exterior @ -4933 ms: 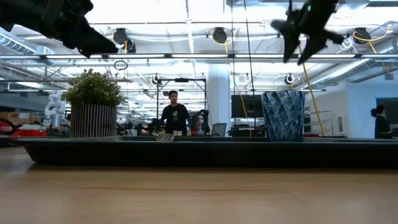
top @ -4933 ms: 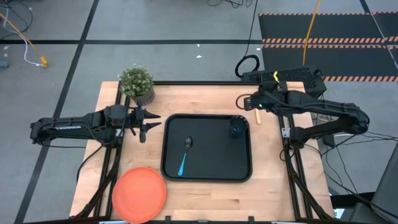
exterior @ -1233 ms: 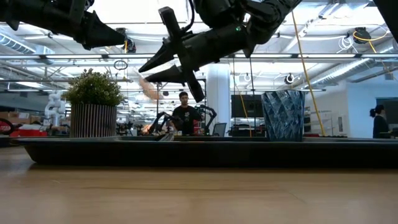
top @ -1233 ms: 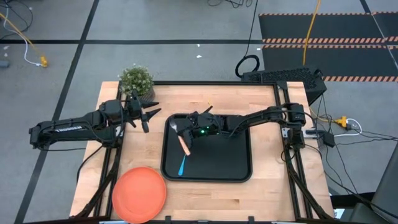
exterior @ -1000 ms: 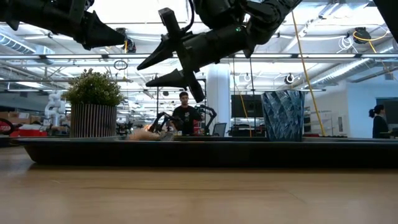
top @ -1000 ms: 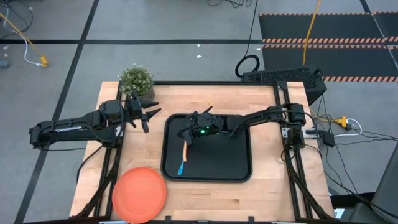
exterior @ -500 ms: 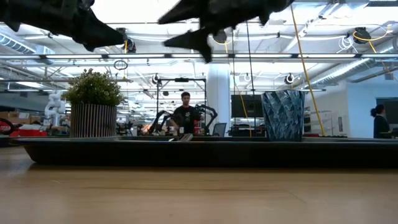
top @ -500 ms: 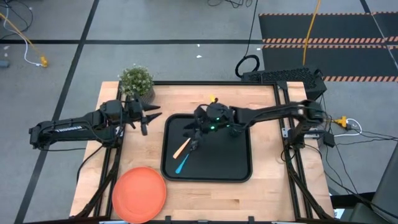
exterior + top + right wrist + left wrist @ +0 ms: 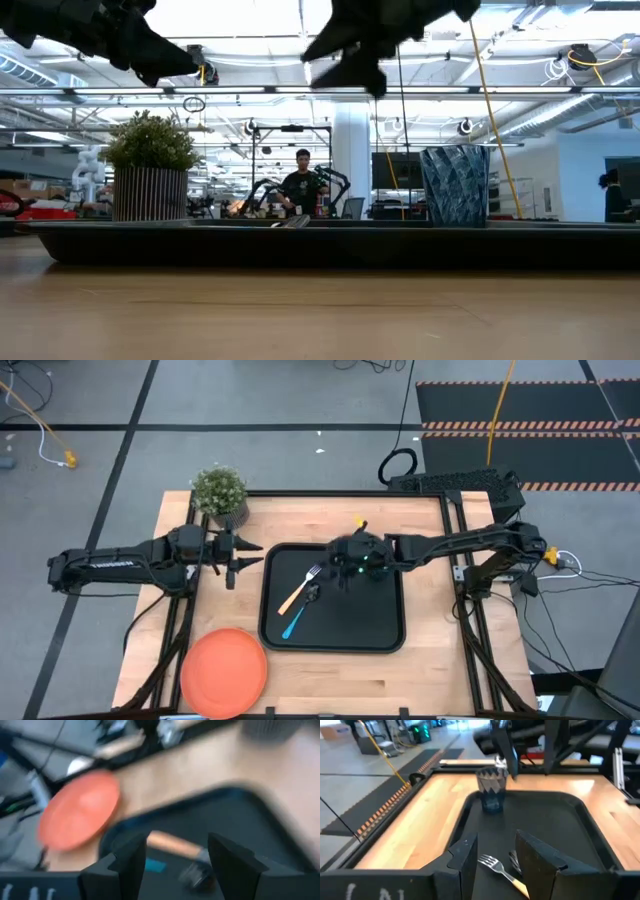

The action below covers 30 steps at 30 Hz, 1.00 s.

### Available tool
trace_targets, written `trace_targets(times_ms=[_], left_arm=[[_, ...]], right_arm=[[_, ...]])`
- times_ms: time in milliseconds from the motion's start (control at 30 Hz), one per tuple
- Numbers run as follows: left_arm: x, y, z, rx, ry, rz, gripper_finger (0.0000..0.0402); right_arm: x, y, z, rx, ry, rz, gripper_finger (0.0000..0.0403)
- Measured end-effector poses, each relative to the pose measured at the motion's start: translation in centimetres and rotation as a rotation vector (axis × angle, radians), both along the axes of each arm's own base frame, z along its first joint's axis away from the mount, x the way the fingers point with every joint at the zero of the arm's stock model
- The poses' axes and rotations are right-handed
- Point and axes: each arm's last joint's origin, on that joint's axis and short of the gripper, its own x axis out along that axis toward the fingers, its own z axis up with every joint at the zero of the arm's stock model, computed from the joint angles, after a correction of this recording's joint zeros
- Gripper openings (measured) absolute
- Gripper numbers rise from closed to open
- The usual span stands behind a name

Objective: Pick and place plate/cup/fork/spoon on tray
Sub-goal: Put the orange plate on the black tray

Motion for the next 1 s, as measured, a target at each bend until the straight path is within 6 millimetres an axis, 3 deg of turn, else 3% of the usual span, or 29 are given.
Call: trace_targets(times_ms=[100, 167, 333, 667, 900, 1000], left_arm=[[-0.1, -0.5, 0.3, -0.010, 0.062, -0.032, 0.0136], [-0.1, -1.0, 0.6, -0.012, 0.090, -0.068, 0.0136], [-0.1, -2.5, 1.1, -0.050, 0.092, -0.154, 0.0136], [0.3, -4.5, 1.1, -0.278, 0.120, -0.120, 0.0136], [1.2, -7.1, -1.4, -0.352, 0.396, -0.184, 0.0136], [1.1, -7.8, -1.3, -0.369, 0.584, -0.128, 0.0136]], right_arm=[[-0.2, 0.4, -1.7, 0.016, 0.059, 0.021, 0.0201], [-0.2, 0.5, -1.7, -0.013, 0.037, 0.036, 0.0201], [0.1, 0.5, -1.1, -0.064, -0.040, 0.067, 0.0201], [0.0, 0.4, 1.6, -0.262, -0.250, 0.144, 0.0201], [-0.9, 0.3, 4.0, -0.346, -0.370, 0.159, 0.0201], [-1.6, 0.4, 4.8, -0.343, -0.380, 0.163, 0.0201]])
